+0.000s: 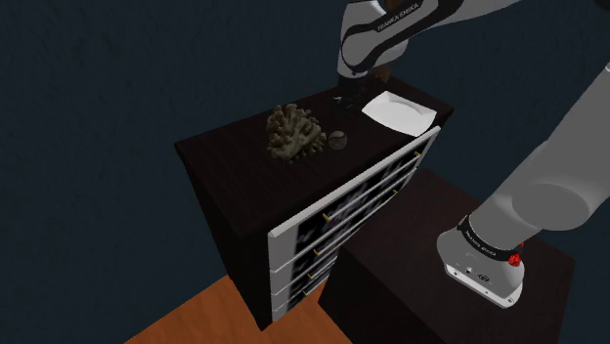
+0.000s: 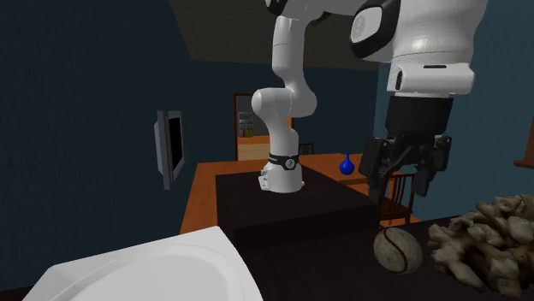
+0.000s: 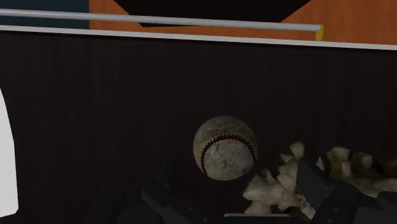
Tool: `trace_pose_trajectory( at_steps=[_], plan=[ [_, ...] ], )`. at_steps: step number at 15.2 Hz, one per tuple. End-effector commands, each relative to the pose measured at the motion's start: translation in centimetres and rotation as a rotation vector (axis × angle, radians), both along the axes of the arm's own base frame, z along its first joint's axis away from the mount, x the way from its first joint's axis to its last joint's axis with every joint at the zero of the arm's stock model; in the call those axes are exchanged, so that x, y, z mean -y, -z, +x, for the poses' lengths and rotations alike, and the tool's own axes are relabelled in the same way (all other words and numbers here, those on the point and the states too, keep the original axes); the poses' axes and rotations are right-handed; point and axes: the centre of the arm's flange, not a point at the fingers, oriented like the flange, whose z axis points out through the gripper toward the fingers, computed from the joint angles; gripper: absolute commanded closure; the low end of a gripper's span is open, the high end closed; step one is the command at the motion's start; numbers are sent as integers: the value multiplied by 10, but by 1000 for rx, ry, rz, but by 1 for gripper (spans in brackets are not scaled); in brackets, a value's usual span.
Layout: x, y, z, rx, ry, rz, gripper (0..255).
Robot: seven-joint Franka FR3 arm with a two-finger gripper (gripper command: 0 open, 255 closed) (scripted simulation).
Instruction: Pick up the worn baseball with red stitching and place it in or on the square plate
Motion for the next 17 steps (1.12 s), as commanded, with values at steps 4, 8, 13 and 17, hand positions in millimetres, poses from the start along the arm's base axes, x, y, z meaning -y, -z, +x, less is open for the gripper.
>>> trace_pose_trajectory(
  at_steps=[4,8,13,17],
  plan=[
    [0,48,21,-31,-5,-2,0],
    [0,69,18,-31,-5,-2,0],
    [0,83,16,-31,-5,-2,0],
    [0,83,16,-31,-5,-2,0]
  ],
)
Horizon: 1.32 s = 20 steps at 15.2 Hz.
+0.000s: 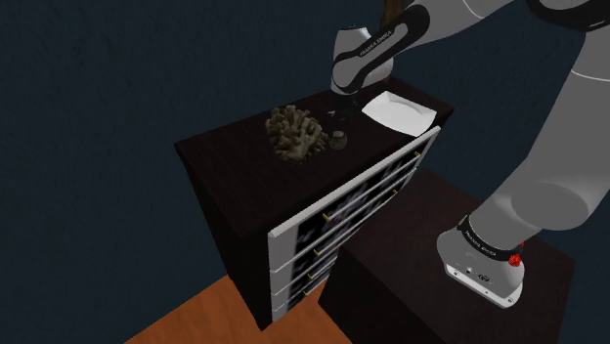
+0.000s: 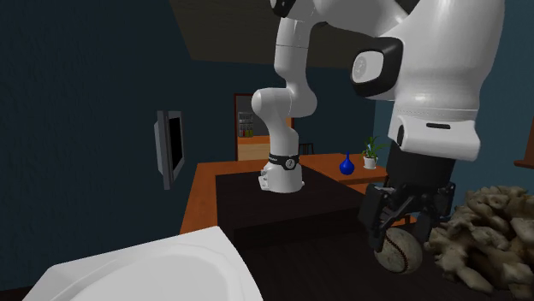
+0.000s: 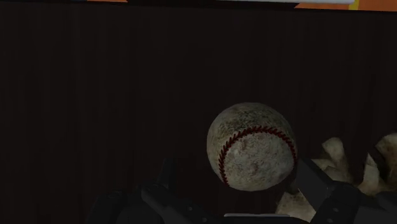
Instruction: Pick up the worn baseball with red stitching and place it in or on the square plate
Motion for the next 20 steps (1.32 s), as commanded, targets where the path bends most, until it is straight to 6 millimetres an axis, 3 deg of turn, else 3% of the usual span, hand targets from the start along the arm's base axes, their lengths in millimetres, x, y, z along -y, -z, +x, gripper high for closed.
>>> trace_pose_trajectory(
  at_steps=[1,2,10,11,20],
  plan=[
    [-13,16,-5,-31,-19,6,0],
    [-13,16,-9,-31,-19,6,255],
    [-12,14,-20,-31,-19,5,255],
    [-13,16,-5,-31,-19,6,255],
    [-13,-31,-5,-31,-19,6,255]
  ],
)
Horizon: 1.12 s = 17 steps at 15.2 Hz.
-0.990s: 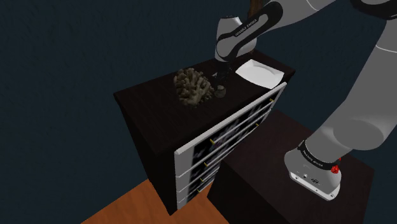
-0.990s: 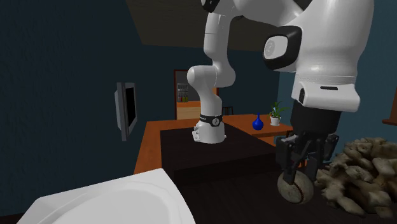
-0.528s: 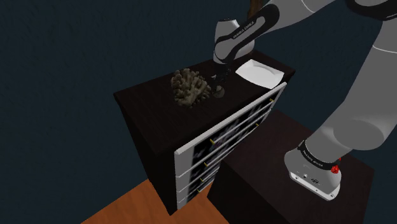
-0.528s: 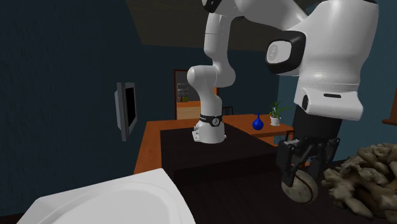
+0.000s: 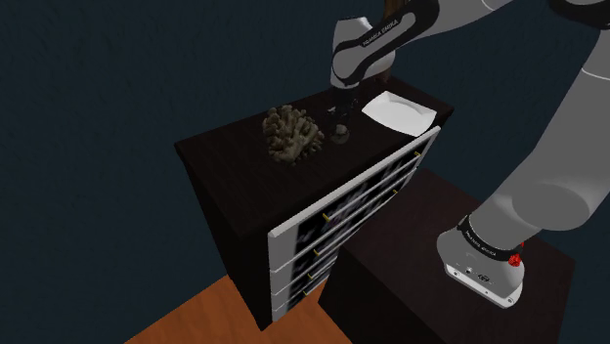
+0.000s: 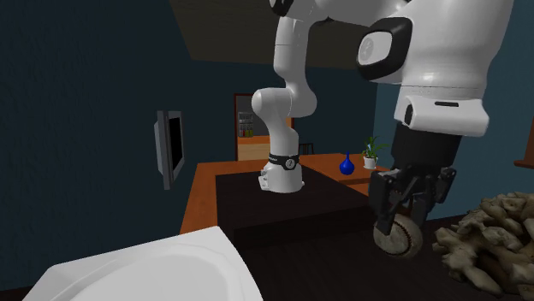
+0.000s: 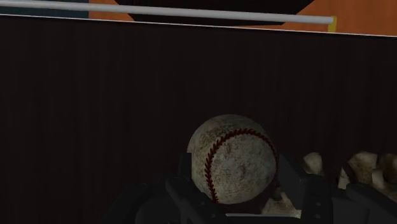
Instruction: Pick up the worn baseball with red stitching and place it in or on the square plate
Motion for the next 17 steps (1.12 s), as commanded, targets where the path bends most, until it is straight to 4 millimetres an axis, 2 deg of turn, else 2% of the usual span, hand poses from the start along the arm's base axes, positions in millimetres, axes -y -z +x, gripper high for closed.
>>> trace_pose_trajectory(
  at_steps=[1,10,17],
  plan=[
    [0,-11,-1,0,0,0,255],
    [0,-55,-1,0,0,0,255],
    [92,-57,-8,0,0,0,255]
  ],
)
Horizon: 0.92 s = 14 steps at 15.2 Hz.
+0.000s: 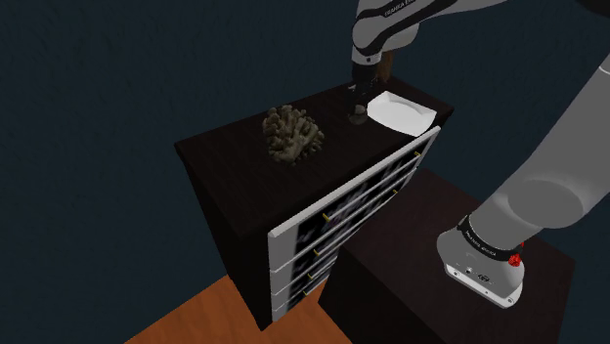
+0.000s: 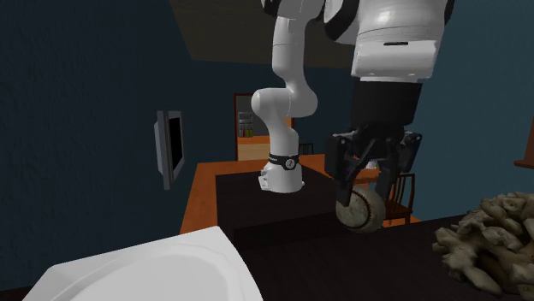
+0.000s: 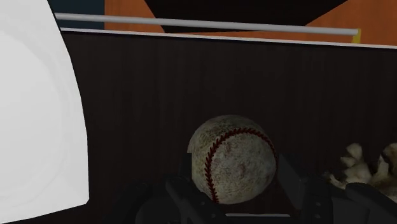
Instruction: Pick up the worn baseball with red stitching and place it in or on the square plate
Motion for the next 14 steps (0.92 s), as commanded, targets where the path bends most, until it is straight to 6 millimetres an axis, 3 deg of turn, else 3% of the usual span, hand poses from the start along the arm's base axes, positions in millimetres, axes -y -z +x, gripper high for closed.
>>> trace_pose_trajectory(
  at_steps=[1,14],
  plan=[
    [29,0,-2,0,-1,0,255],
    [200,-3,-16,0,-1,0,255]
  ],
)
